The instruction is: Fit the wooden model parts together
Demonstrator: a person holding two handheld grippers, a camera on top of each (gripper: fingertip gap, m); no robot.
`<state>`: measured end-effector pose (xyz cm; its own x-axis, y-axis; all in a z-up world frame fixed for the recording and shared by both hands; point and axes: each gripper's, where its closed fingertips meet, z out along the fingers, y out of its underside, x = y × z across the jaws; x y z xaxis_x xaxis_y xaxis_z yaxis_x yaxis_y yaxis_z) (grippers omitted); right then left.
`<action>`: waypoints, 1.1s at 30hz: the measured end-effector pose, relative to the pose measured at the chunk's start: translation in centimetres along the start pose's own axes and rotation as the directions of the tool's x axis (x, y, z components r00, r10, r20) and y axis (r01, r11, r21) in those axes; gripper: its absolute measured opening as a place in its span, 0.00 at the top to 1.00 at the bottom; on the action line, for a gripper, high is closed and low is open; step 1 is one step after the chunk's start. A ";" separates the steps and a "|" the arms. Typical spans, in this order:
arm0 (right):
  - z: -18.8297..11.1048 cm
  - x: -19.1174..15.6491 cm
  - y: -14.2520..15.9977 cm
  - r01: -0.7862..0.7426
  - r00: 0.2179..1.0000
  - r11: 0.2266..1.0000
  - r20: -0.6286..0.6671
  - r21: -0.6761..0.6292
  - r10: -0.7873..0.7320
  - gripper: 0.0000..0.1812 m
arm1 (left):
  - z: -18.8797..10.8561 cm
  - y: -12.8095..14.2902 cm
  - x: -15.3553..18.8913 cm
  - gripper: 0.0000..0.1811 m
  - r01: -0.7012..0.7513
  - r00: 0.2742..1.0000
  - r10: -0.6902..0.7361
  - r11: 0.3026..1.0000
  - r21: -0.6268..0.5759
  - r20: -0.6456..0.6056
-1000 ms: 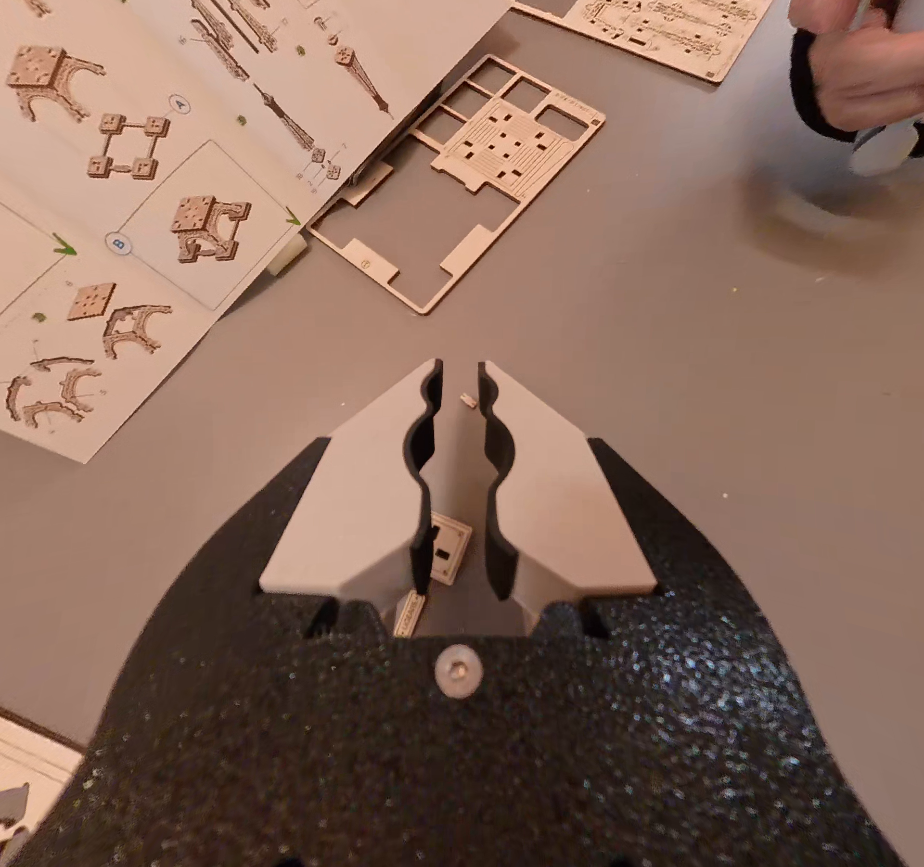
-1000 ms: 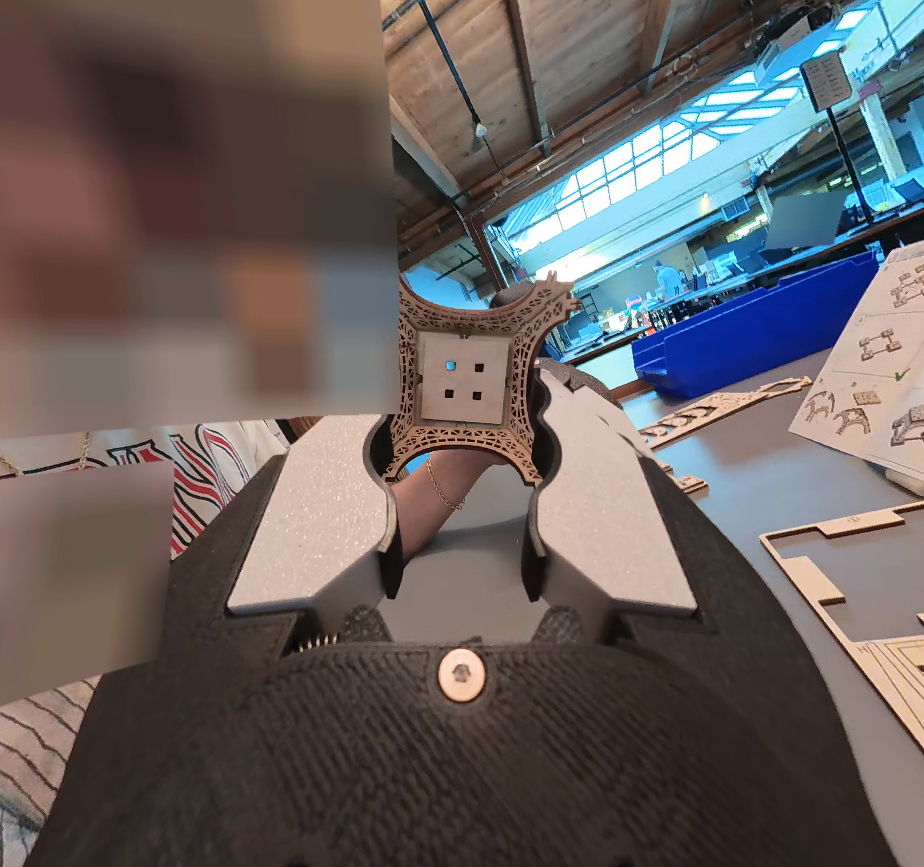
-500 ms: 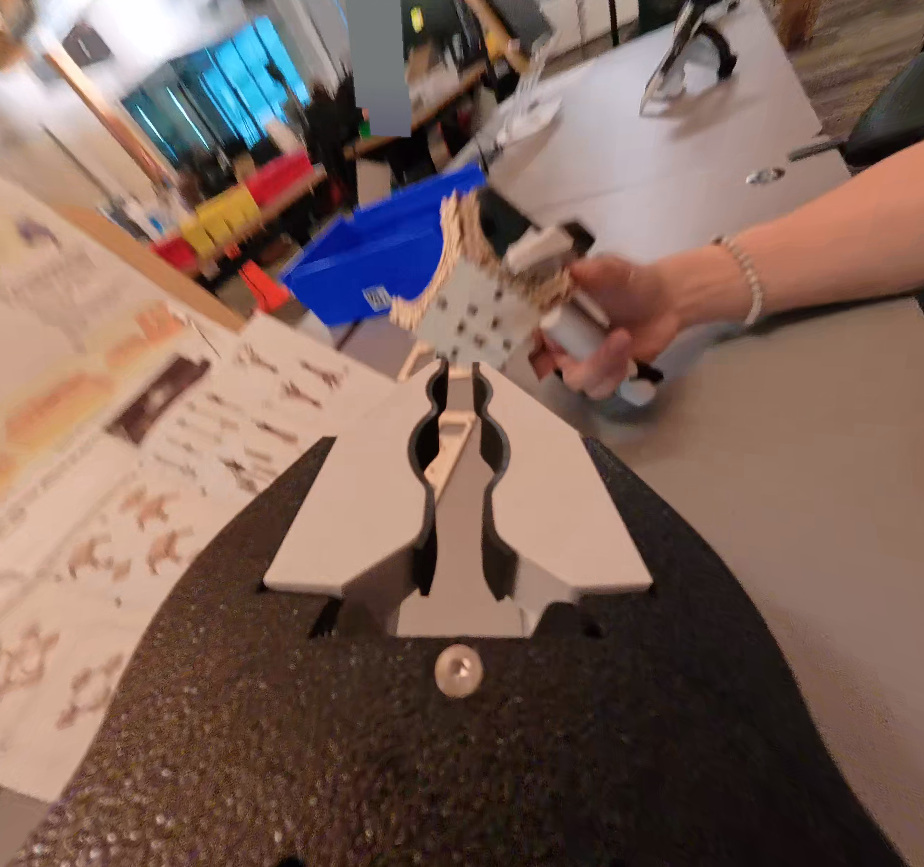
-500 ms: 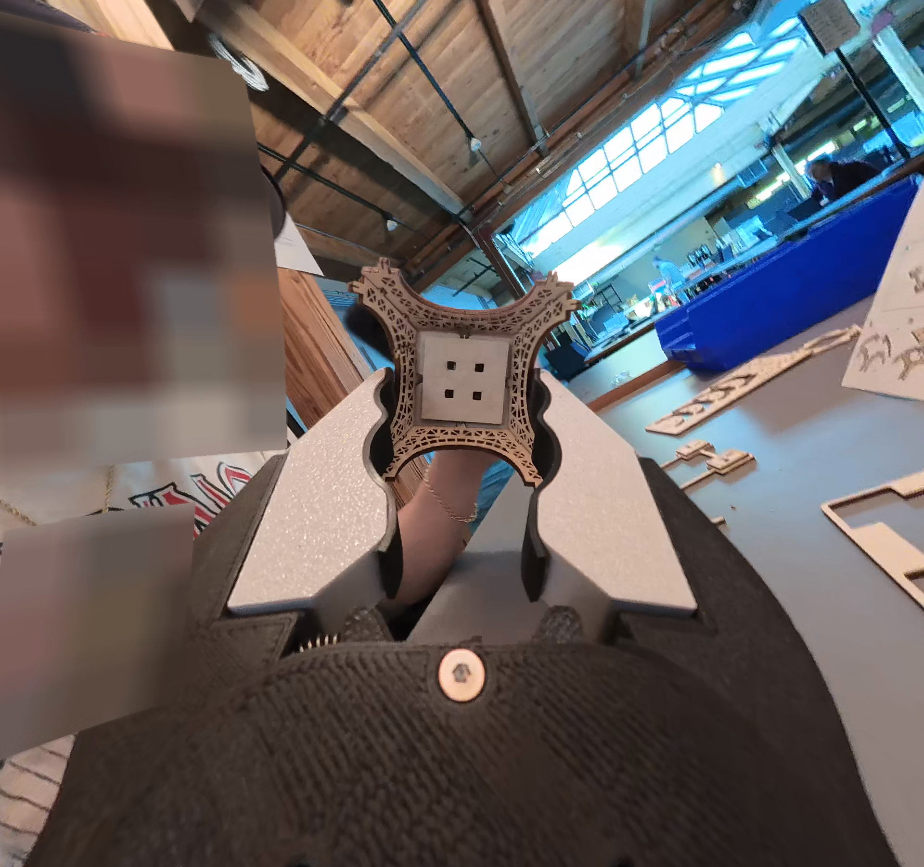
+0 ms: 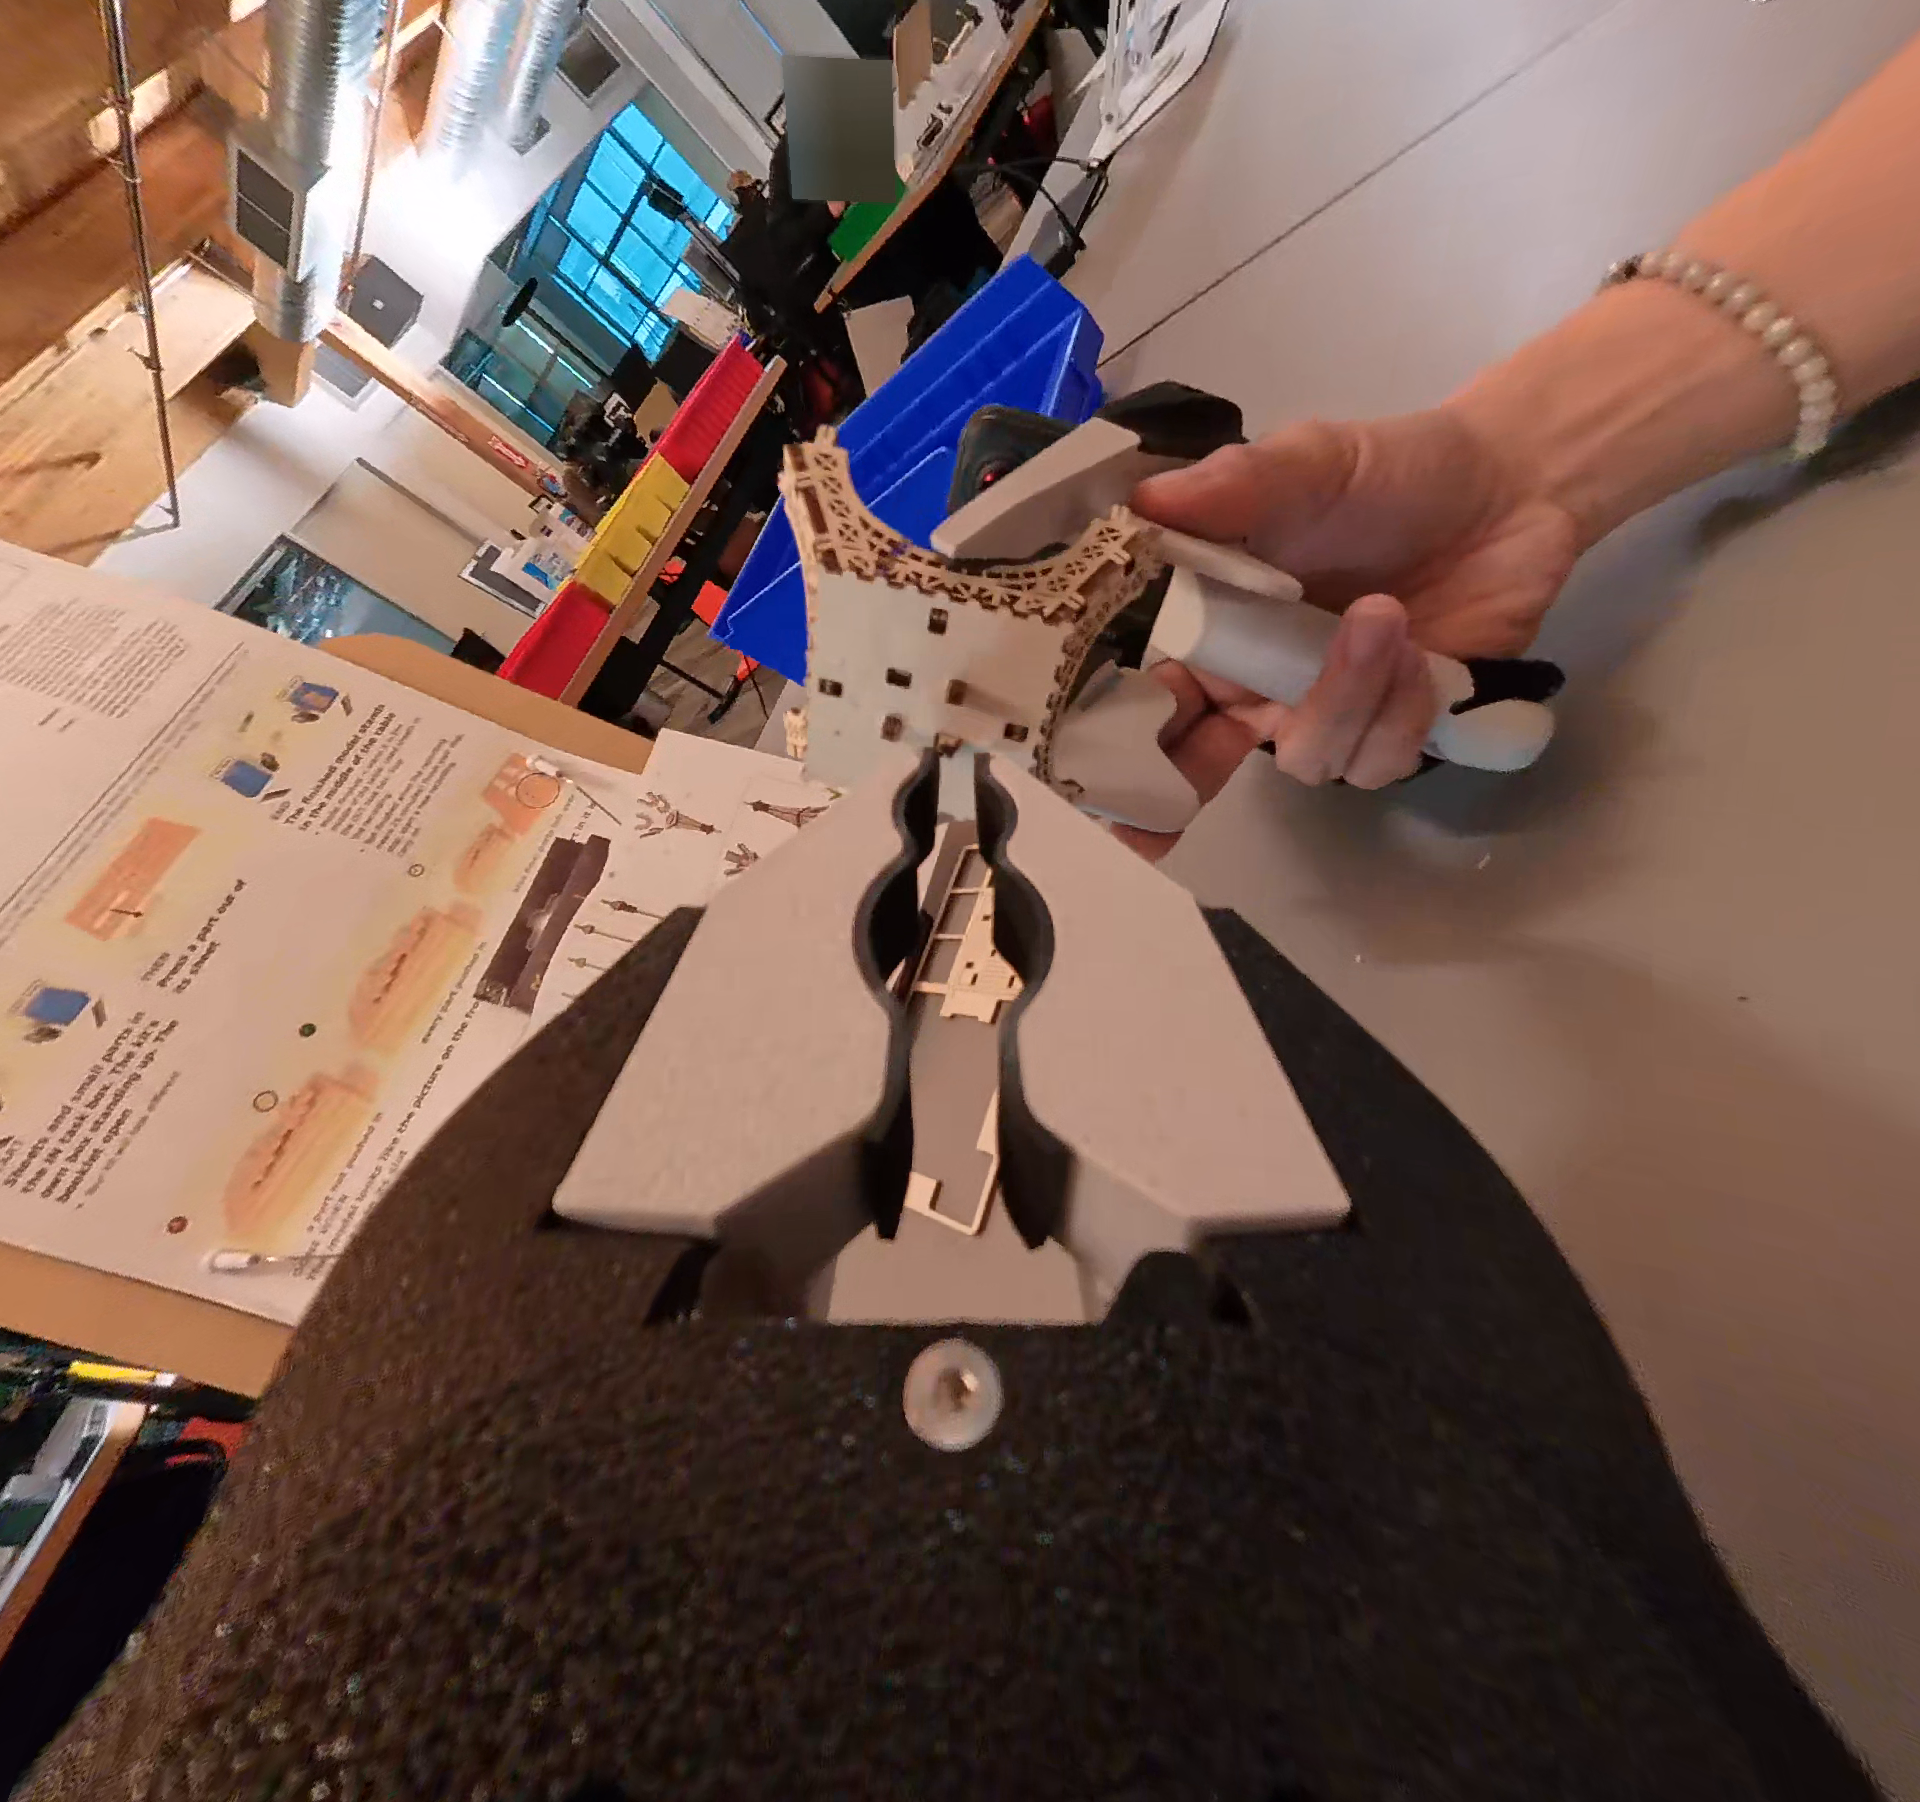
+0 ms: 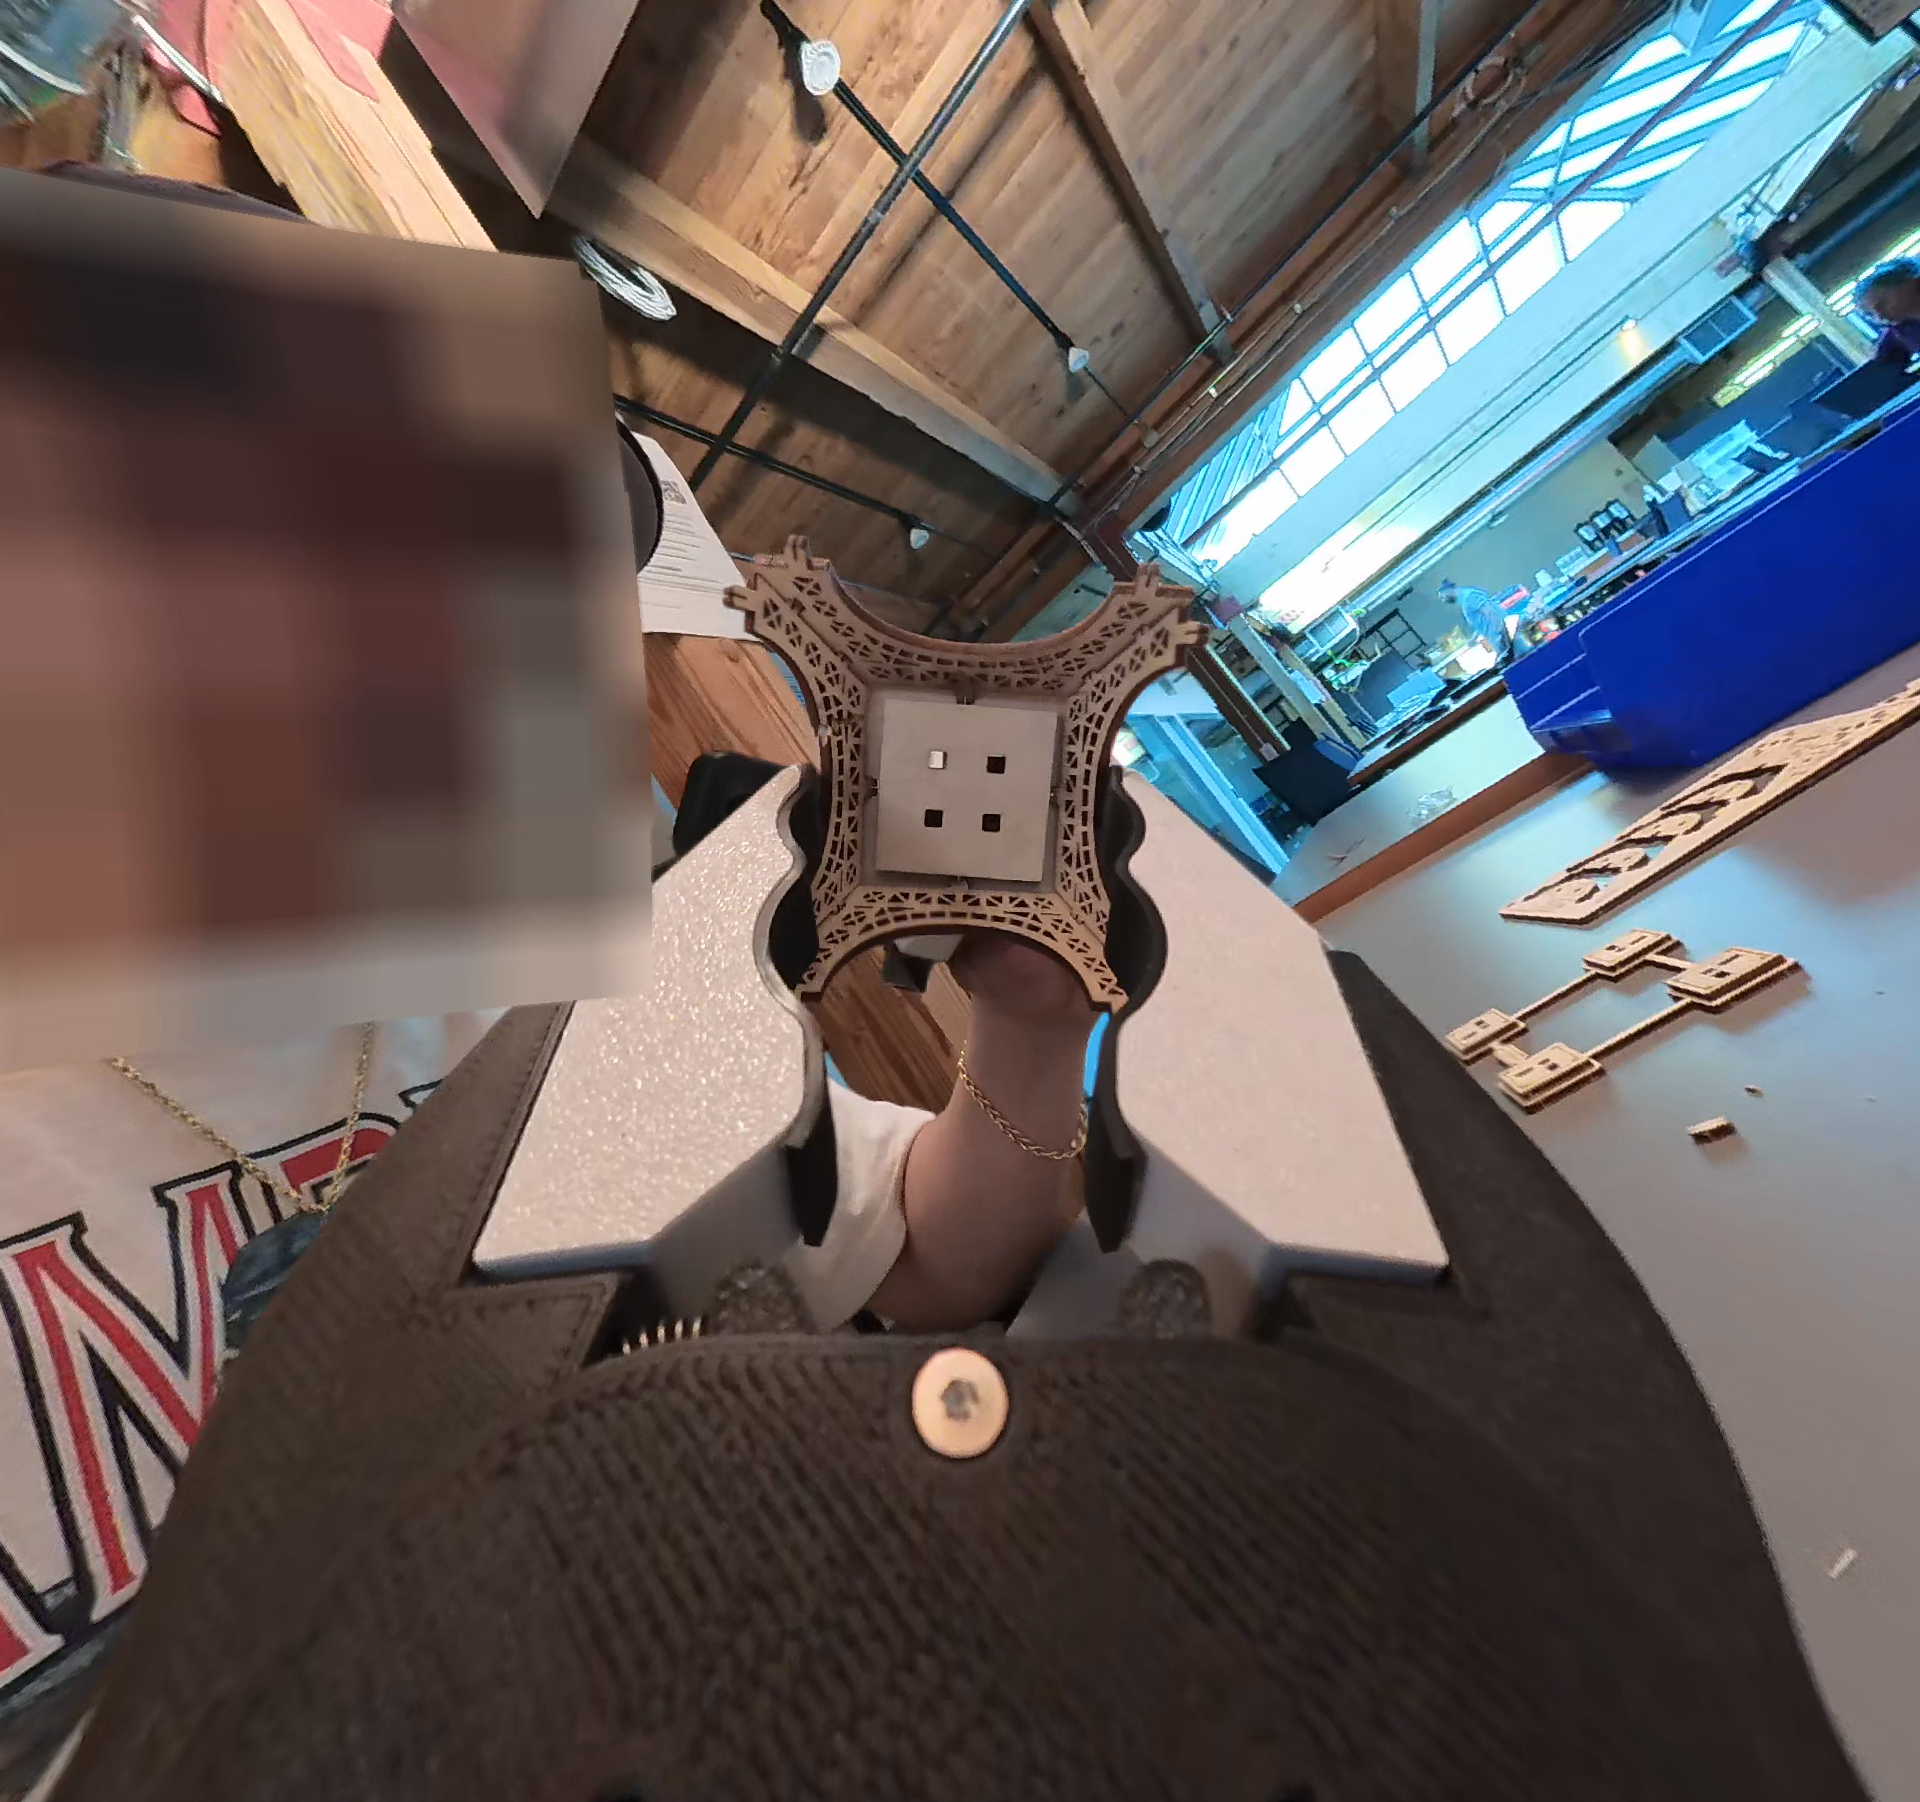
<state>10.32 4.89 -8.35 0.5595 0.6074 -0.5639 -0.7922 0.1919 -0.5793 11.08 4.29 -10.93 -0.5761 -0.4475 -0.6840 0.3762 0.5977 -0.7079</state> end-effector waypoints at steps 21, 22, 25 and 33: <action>-0.8 0.7 0.2 0.008 1.000 0.999 -0.012 -0.046 -0.009 0.72 | 0.1 0.3 0.2 1.00 -0.033 0.999 0.033 0.999 -0.029 0.002; -0.8 0.8 0.2 0.010 1.000 0.999 -0.014 -0.048 -0.011 0.72 | 0.2 0.4 0.2 1.00 -0.036 0.999 0.036 0.999 -0.029 0.005; -1.0 1.0 0.1 0.020 1.000 0.998 -0.020 -0.056 -0.021 0.72 | 0.2 0.5 0.2 1.00 -0.041 0.999 0.041 0.999 -0.031 0.005; -1.4 1.6 0.3 0.033 0.998 0.996 -0.041 -0.086 -0.037 0.72 | 0.1 0.8 0.3 1.00 -0.044 0.999 0.043 0.998 -0.036 -0.014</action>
<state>11.35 4.85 -10.20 0.5976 0.5678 -0.5661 -0.7494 0.1447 -0.6461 11.34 4.59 -11.73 -0.5696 -0.4116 -0.7114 0.3745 0.6406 -0.6704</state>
